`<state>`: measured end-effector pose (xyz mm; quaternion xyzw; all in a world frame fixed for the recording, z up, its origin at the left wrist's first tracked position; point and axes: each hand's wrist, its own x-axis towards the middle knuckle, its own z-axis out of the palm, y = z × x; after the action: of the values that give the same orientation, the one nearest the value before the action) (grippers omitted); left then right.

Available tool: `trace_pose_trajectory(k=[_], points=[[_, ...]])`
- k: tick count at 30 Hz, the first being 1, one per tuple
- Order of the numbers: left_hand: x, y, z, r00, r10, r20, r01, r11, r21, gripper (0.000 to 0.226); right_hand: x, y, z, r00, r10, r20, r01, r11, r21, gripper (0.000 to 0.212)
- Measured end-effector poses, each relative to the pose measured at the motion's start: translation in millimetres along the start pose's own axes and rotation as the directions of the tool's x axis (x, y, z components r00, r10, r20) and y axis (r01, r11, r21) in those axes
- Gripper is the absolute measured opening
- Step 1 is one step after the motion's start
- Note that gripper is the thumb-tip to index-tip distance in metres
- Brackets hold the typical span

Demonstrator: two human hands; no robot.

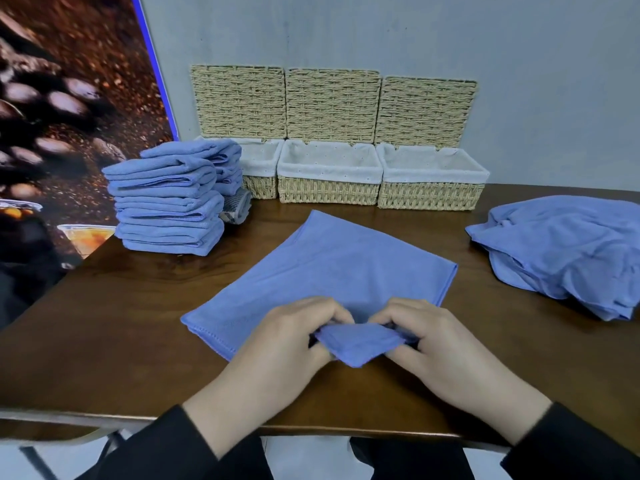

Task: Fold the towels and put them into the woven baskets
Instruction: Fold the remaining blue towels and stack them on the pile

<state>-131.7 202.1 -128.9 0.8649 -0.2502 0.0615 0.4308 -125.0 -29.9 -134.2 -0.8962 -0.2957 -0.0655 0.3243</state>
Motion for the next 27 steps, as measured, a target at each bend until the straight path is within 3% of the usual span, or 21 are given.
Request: trace_pose_trajectory(k=[2, 5, 8, 10, 15, 19, 22, 25, 27], points=[[1.8, 1.2, -1.7, 0.994, -0.018, -0.107, 0.016, 1.0, -0.016, 0.013, 3.1, -2.8, -0.3, 1.0, 0.012, -0.026, -0.012, 1.0, 0.001, 0.026], [4.0, 5.2, -10.2, 0.978, -0.006, -0.209, -0.002, 0.999, -0.041, 0.037, 8.7, 3.4, -3.9, 1.0, 0.021, -0.013, -0.023, 0.994, -0.104, 0.04], [5.4, 10.2, -23.4, 0.958, -0.004, -0.288, -0.013, 0.998, -0.057, 0.04, 4.8, 24.5, -14.2, 0.996, 0.085, -0.001, -0.083, 0.978, -0.189, 0.042], [8.7, 14.3, -35.6, 0.931, -0.015, -0.365, 0.002, 0.999, -0.037, 0.035, 1.3, 36.0, -26.3, 0.985, 0.162, -0.062, -0.172, 0.963, -0.207, 0.028], [23.2, 12.4, -72.6, 0.812, -0.083, -0.577, 0.044, 0.996, -0.082, 0.041, 1.7, 38.4, -66.3, 0.916, 0.276, -0.29, -0.337, 0.923, -0.187, 0.018], [41.1, -1.4, -106.6, 0.782, -0.178, -0.597, 0.008, 0.961, -0.276, 0.059, 3.0, 20.8, -99.9, 0.829, 0.333, -0.45, -0.395, 0.917, -0.049, 0.014], [49.2, 2.5, -121.8, 0.82, -0.231, -0.524, 0.001, 0.916, -0.401, 0.064, 8.7, -0.6, -120.2, 0.773, 0.342, -0.534, -0.386, 0.922, 0.031, 0.015], [58.6, -1.1, -136.2, 0.844, -0.241, -0.479, 0.017, 0.905, -0.425, 0.044, 13.6, -20.2, -138.6, 0.731, 0.375, -0.57, -0.348, 0.924, 0.162, 0.025], [65.9, -7.7, -147.6, 0.854, -0.234, -0.465, 0.053, 0.927, -0.371, 0.057, 15.9, -24.8, -151.0, 0.728, 0.401, -0.555, -0.362, 0.914, 0.185, 0.035]])
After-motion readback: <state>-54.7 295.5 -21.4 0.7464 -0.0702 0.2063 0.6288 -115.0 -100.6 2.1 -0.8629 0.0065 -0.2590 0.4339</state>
